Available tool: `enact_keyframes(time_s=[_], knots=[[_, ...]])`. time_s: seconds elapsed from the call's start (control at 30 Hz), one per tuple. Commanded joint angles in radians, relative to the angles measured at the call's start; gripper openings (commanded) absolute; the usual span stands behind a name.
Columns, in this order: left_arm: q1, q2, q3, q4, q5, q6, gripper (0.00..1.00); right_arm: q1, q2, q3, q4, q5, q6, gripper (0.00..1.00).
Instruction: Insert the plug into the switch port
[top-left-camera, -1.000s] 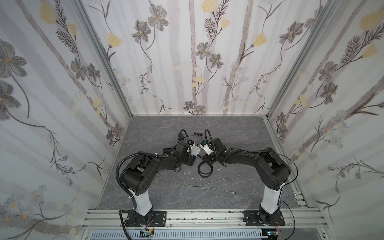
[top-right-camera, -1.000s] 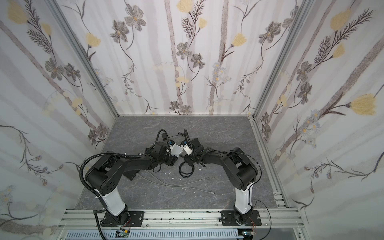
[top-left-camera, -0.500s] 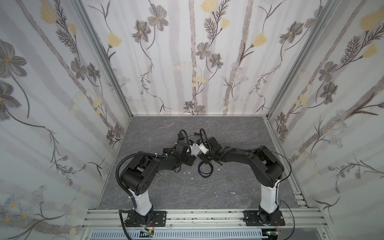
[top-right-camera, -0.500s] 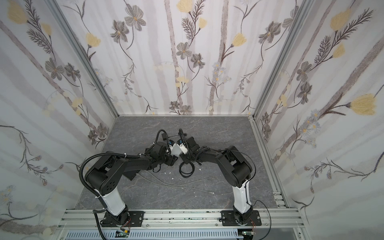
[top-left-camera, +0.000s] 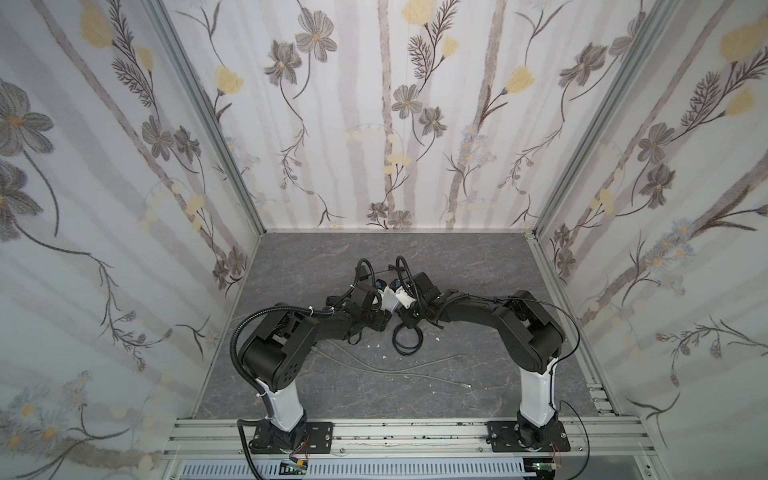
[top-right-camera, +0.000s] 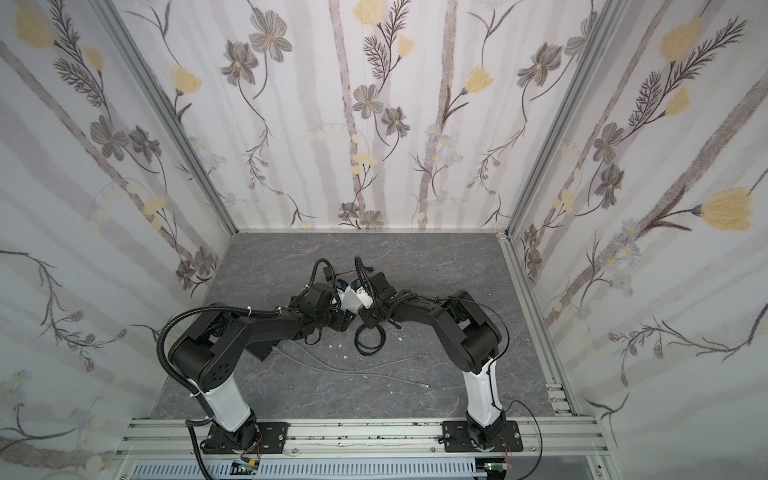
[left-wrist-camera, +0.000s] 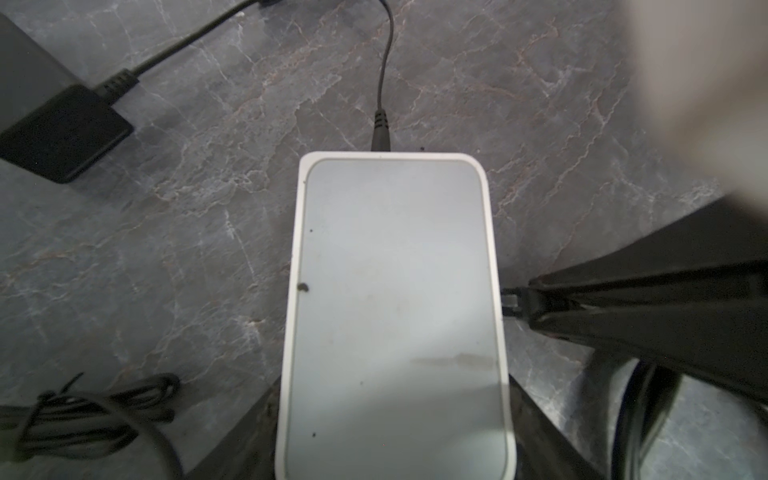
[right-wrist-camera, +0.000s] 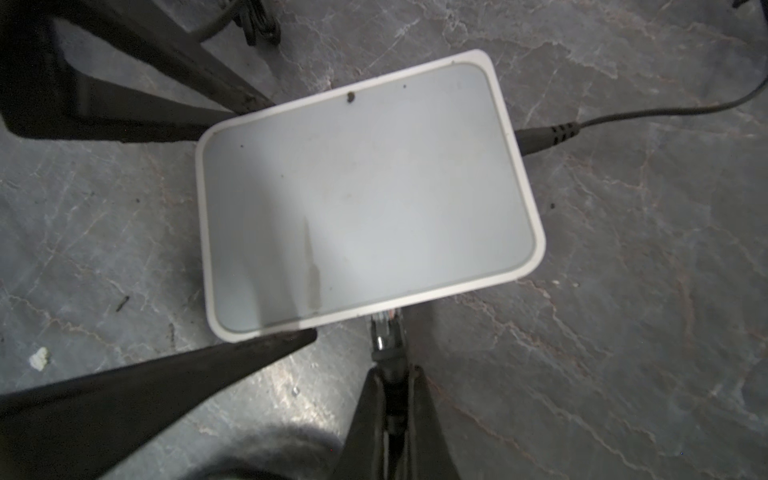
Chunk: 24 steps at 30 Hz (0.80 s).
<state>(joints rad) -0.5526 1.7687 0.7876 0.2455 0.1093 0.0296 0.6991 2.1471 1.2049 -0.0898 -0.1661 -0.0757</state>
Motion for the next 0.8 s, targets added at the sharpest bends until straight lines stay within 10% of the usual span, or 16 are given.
enact_keyframes(time_s=[0.0,0.77], knots=[[-0.009,-0.017,-0.012,-0.067,0.114,0.049,0.66,-0.001,-0.001,0.016,0.049,0.007,-0.015,0.03],[-0.033,-0.086,-0.033,-0.052,0.266,0.061,0.65,-0.008,-0.193,-0.153,0.296,-0.089,-0.01,0.0]])
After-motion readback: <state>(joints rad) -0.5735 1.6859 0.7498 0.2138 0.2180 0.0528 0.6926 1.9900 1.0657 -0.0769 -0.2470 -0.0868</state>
